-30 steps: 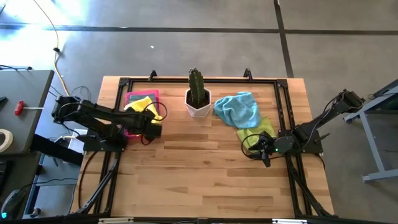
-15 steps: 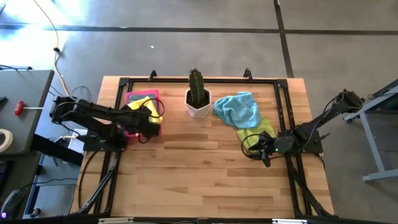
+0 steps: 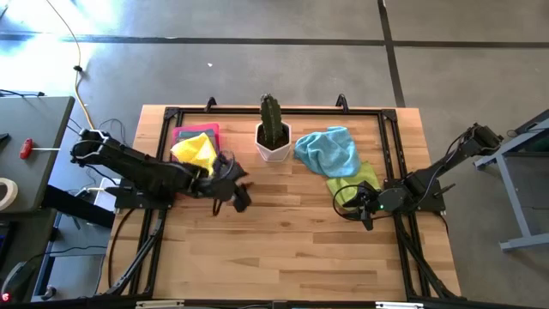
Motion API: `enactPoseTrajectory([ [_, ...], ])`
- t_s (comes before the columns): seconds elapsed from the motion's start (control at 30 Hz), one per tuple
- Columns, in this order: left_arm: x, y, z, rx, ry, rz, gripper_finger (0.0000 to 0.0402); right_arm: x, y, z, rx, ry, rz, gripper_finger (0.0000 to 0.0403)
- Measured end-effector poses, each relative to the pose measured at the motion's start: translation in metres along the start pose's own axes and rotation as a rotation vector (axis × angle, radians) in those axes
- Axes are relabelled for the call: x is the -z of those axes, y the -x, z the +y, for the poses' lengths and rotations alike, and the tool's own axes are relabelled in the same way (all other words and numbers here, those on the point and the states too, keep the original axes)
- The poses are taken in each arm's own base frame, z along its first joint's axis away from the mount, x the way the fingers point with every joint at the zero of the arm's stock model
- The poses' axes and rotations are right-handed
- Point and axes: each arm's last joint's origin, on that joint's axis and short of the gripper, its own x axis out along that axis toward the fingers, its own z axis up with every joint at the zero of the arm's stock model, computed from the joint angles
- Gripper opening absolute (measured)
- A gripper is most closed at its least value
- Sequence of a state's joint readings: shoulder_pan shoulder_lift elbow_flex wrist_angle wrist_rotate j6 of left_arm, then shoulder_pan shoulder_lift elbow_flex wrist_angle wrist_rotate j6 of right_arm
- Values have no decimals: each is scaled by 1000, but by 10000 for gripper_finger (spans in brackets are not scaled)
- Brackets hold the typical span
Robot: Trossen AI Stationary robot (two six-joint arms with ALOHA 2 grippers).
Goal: Fold microfiber towels
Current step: Fold the light green towel
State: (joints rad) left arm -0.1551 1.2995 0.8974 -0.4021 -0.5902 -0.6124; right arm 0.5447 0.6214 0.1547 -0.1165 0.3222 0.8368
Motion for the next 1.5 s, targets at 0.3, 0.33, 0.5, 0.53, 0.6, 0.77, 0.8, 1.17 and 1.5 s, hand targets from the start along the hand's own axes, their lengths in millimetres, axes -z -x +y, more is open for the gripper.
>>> enactPoseTrajectory([
  [0.3, 10, -12, -57, 208, -178, -185, 157, 0, 0, 0, 1, 1, 1, 188],
  [0.33, 11, -15, -63, 222, -181, -208, 157, 0, 0, 0, 1, 1, 1, 188],
  [0.5, 13, -29, -81, 272, -189, -314, 157, 0, 0, 0, 1, 0, 1, 188],
  [0.53, 15, -32, -83, 273, -195, -321, 157, 0, 0, 0, 0, 0, 0, 188],
  [0.6, 18, -39, -88, 280, -189, -338, 157, 0, 0, 0, 0, 0, 0, 188],
  [0.77, 28, -52, -93, 276, -189, -330, 157, 0, 0, 0, 1, 1, 1, 188],
  [0.8, 29, -53, -93, 273, -194, -322, 157, 0, 0, 0, 1, 0, 1, 188],
  [1.17, 37, -50, -101, 378, -172, -281, 157, -5, 0, -1, 85, 11, -121, 188],
  [1.5, 43, -41, -108, 414, -163, -271, 157, -17, 4, -7, 281, -282, -497, 188],
])
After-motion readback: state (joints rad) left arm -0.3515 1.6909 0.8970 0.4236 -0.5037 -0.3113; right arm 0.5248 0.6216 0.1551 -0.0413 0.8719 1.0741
